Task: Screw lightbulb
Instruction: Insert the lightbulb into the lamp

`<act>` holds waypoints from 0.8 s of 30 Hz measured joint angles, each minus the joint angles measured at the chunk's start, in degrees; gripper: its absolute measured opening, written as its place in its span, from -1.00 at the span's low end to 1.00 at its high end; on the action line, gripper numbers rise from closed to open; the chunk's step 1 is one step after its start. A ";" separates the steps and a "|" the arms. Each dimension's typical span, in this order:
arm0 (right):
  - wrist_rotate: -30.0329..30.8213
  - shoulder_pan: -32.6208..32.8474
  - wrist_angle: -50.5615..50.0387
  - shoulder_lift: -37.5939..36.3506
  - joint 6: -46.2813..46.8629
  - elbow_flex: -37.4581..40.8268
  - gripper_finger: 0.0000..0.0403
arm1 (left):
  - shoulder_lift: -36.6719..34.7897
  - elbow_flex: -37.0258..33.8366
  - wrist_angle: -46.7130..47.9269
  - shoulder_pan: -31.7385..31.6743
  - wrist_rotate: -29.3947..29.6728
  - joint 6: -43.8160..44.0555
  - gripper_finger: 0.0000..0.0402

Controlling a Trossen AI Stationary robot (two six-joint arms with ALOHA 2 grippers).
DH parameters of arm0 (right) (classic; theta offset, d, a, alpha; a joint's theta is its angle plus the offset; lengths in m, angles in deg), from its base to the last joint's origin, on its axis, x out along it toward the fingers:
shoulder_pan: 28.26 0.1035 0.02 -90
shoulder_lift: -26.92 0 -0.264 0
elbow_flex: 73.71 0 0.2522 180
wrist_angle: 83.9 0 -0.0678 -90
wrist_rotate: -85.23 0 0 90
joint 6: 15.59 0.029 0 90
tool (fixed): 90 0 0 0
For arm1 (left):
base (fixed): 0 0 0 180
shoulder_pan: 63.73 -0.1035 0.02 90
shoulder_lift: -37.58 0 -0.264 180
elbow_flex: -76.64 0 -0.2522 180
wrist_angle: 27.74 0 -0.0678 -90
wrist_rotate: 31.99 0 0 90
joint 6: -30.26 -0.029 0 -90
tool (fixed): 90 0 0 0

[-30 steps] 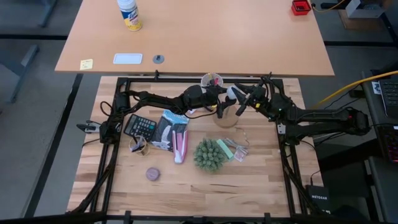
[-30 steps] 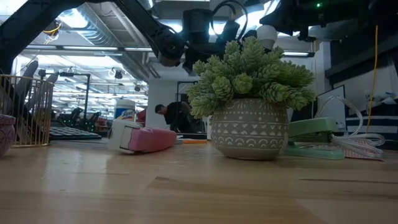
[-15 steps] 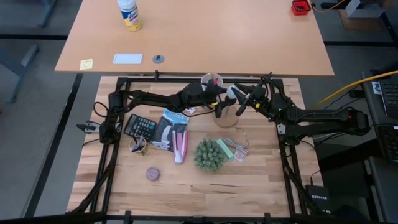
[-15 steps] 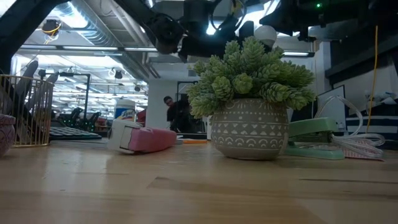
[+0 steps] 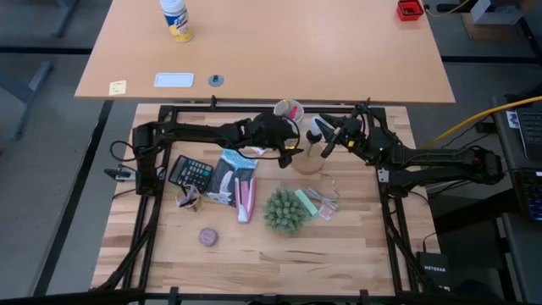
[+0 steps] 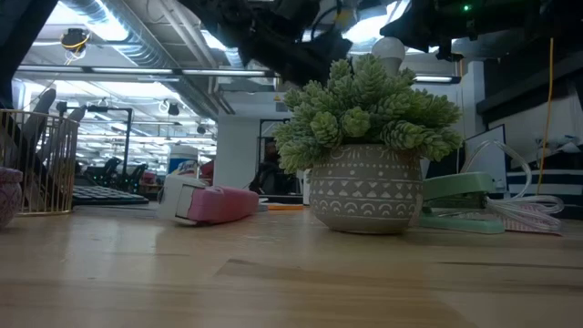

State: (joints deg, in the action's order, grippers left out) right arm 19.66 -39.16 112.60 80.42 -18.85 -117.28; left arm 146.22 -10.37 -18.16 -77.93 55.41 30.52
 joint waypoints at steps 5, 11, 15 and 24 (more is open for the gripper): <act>0.00 0.00 -0.01 0.00 0.02 0.00 -0.44 | -0.64 0.16 -0.01 0.78 -0.21 -1.29 0.29; 0.00 0.00 0.01 0.00 0.02 0.00 -0.44 | -2.89 0.13 -1.47 3.07 -0.38 -7.28 0.19; 0.00 0.00 0.03 0.00 0.02 0.00 -0.44 | -4.29 0.15 -1.00 4.23 0.27 -11.49 0.06; 0.00 0.00 0.17 0.00 0.02 0.00 -0.44 | -4.29 0.15 -2.60 4.86 0.39 -15.49 -0.39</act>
State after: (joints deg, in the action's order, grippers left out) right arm 19.66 -39.16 112.77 80.42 -18.83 -117.28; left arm 141.94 -10.22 -20.76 -73.07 55.80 15.03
